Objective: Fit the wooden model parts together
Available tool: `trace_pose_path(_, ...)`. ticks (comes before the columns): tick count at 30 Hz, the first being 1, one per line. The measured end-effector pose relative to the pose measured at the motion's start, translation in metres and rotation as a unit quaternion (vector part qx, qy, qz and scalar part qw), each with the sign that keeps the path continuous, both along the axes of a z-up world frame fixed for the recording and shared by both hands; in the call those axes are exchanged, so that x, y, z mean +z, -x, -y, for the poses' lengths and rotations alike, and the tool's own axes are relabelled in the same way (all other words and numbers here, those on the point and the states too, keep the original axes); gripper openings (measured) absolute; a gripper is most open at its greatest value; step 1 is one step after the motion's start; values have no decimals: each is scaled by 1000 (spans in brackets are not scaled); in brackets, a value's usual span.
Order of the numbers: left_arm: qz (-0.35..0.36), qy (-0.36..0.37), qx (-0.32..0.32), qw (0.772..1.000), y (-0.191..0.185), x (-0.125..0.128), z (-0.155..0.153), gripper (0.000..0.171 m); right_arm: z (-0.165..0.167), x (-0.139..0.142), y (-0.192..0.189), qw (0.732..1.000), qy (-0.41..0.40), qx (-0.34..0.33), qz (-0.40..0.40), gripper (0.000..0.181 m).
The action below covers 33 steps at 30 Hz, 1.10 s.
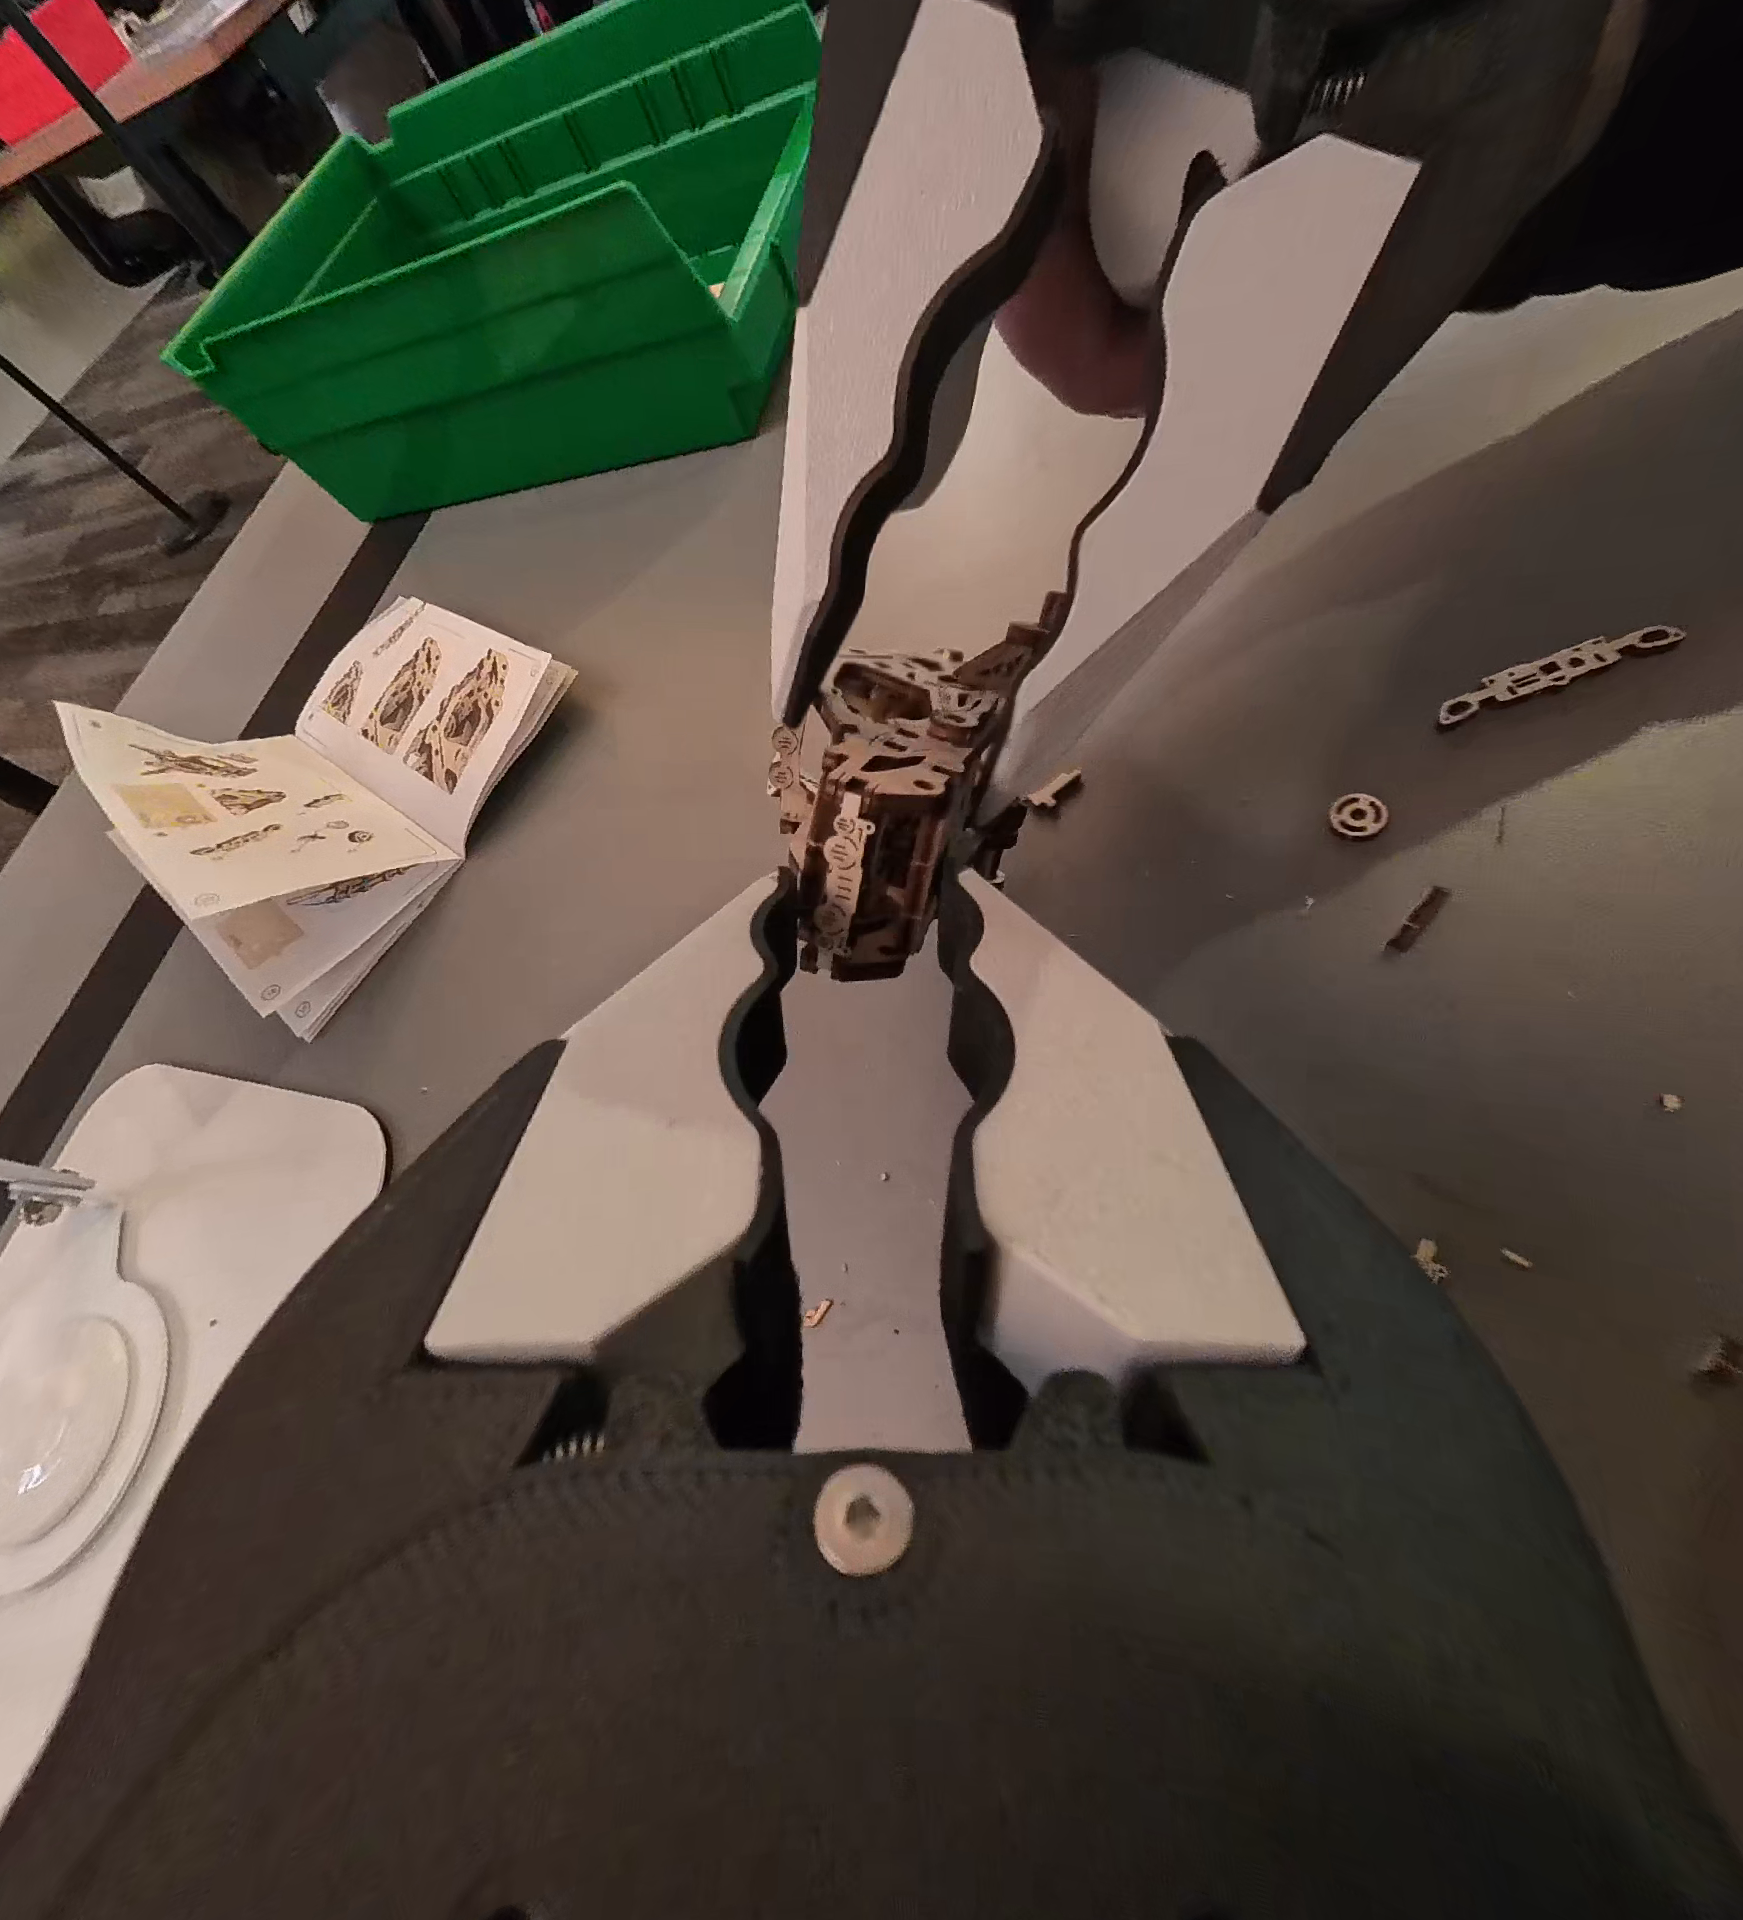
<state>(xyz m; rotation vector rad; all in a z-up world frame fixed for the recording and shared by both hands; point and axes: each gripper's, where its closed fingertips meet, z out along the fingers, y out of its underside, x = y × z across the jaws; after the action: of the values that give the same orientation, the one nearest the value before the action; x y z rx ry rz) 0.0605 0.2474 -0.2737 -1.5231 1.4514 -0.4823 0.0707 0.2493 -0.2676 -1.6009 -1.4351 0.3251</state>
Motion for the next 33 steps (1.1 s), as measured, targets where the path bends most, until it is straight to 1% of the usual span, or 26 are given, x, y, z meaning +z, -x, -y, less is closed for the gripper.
trace_pose_path(5, 7, 12, 9, 1000, 2, -1, -4, 26, -4, 0, 4, 1000, -5, -3, 10, 32)
trace_pose_path(8, 1, 10, 14, 1000, 2, -5, -3, 33, -3, -3, 9, 1000, -9, 0, 19, 33)
trace_pose_path(10, -4, 2, 28, 1000, 5, -7, -6, 29, -4, -4, 12, 1000, -11, -2, 20, 33)
trace_pose_path(13, 0, 14, 37, 999, 8, -9, -7, 29, -6, -5, 15, 1000, -9, -7, 23, 32)
trace_pose_path(15, -9, 11, 41, 999, 11, -13, -7, 28, -6, -8, 18, 1000, -10, -8, 26, 33)
trace_pose_path(20, -5, 6, 53, 999, 12, -14, -7, 27, -6, -9, 20, 999, -22, -14, 30, 33)
trace_pose_path(28, 7, -5, 40, 999, 5, -10, -2, 29, 0, -5, 13, 999, -46, -15, -4, 33)
trace_pose_path(30, -4, -13, 30, 999, 3, -11, 0, 28, 2, -3, 12, 999, -39, -8, -4, 35)
trace_pose_path(31, -12, -10, 22, 1000, 2, -12, 2, 25, 3, -1, 12, 999, -44, -2, 0, 39)
trace_pose_path(33, -27, -31, 13, 999, -2, -9, 3, 23, 7, 4, 14, 998, -54, 19, 9, 39)
